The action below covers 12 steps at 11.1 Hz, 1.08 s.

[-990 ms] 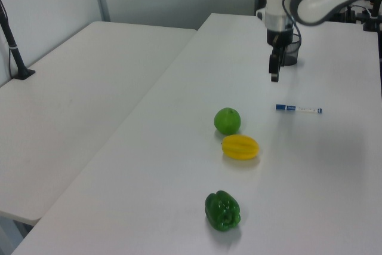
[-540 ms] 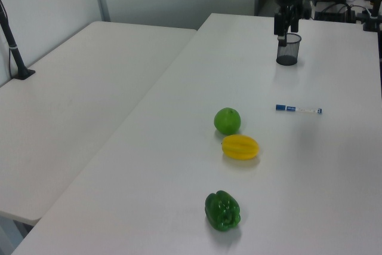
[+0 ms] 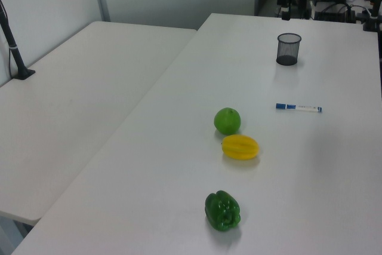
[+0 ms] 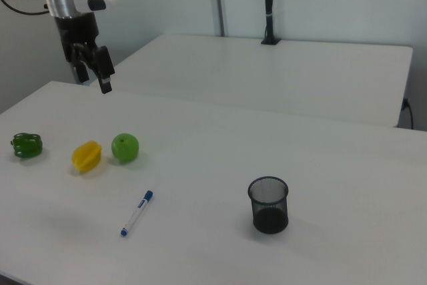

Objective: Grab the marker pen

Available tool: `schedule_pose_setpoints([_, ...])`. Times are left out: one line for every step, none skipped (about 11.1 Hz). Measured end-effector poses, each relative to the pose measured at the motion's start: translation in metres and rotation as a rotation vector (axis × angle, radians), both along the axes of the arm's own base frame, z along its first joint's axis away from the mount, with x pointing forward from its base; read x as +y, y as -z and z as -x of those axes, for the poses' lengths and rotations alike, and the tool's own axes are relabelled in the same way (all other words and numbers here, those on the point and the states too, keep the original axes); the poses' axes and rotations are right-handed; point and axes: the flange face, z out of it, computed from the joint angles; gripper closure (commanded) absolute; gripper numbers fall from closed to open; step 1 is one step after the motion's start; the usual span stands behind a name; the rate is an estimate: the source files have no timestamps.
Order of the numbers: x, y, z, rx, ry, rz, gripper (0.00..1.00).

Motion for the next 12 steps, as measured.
schedule_pose_setpoints([-0.006, -0.005, 0.002, -0.007, -0.017, -0.015, 0.0])
schedule_pose_setpoints([-0.02, -0.009, 0.002, -0.015, -0.043, -0.027, 0.0])
schedule_pose_setpoints([-0.035, -0.012, 0.003, -0.022, -0.086, -0.034, 0.0])
schedule_pose_setpoints([-0.05, -0.014, 0.003, -0.028, -0.137, -0.037, 0.0])
schedule_pose_setpoints([-0.06, -0.016, 0.001, -0.047, -0.182, -0.036, 0.0])
schedule_pose_setpoints([-0.069, -0.018, -0.003, -0.082, -0.215, -0.032, 0.0])
schedule_pose_setpoints([-0.076, -0.019, -0.005, -0.105, -0.23, -0.029, 0.0])
schedule_pose_setpoints([-0.079, -0.019, -0.006, -0.11, -0.236, -0.029, 0.0])
schedule_pose_setpoints([-0.078, -0.017, -0.006, -0.107, -0.239, -0.03, 0.0])
schedule_pose_setpoints([-0.075, -0.016, -0.006, -0.104, -0.244, -0.03, 0.0])
schedule_pose_setpoints([-0.073, -0.015, -0.006, -0.101, -0.249, -0.031, 0.0])
schedule_pose_setpoints([-0.071, -0.014, -0.006, -0.099, -0.251, -0.031, 0.0])
